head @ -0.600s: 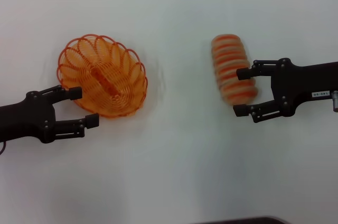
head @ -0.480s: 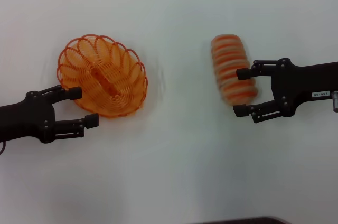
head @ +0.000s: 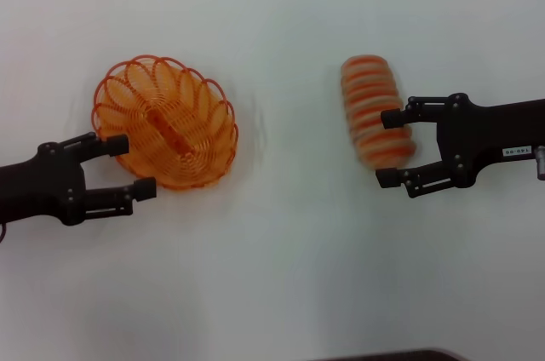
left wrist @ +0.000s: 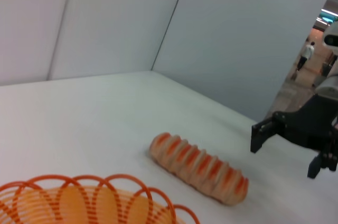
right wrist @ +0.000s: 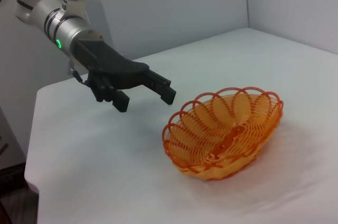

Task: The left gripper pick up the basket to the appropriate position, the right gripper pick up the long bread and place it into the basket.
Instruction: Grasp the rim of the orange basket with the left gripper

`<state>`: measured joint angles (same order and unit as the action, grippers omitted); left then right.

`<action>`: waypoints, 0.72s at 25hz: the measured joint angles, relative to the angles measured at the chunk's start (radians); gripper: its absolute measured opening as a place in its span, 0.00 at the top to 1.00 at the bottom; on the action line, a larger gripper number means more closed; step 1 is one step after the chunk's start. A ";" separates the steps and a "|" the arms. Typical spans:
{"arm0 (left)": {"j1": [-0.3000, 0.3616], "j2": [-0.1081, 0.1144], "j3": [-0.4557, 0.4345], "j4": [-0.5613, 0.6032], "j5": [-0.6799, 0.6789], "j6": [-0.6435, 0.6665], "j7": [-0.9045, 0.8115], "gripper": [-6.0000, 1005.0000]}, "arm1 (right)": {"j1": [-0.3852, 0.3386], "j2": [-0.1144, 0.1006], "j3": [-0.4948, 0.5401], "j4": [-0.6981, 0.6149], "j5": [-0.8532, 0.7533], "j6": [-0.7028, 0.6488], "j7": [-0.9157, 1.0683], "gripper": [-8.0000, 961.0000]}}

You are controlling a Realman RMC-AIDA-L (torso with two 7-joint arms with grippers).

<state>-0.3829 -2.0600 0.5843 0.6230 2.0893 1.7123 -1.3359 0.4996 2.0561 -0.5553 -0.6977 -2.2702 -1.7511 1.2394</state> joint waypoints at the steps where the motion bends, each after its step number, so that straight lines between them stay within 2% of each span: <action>1: -0.002 0.001 -0.010 -0.001 0.000 0.006 -0.007 0.07 | 0.000 0.000 0.000 0.000 0.000 0.000 0.000 0.02; 4: -0.013 0.007 -0.045 -0.003 0.000 0.025 -0.062 0.07 | 0.002 0.000 0.000 -0.001 0.001 -0.002 0.000 0.02; 9: -0.049 0.032 -0.076 -0.005 0.000 0.049 -0.261 0.07 | 0.003 0.001 0.001 -0.001 0.002 -0.005 0.007 0.03; 14: -0.096 0.047 -0.150 -0.005 0.000 0.079 -0.422 0.07 | 0.009 -0.003 0.002 -0.003 0.002 -0.007 0.028 0.03; 18: -0.133 0.070 -0.154 -0.002 0.007 0.030 -0.575 0.07 | 0.012 -0.006 0.002 -0.003 0.001 -0.008 0.039 0.03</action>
<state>-0.5163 -1.9896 0.4305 0.6215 2.0961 1.7423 -1.9111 0.5112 2.0502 -0.5537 -0.7011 -2.2692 -1.7592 1.2783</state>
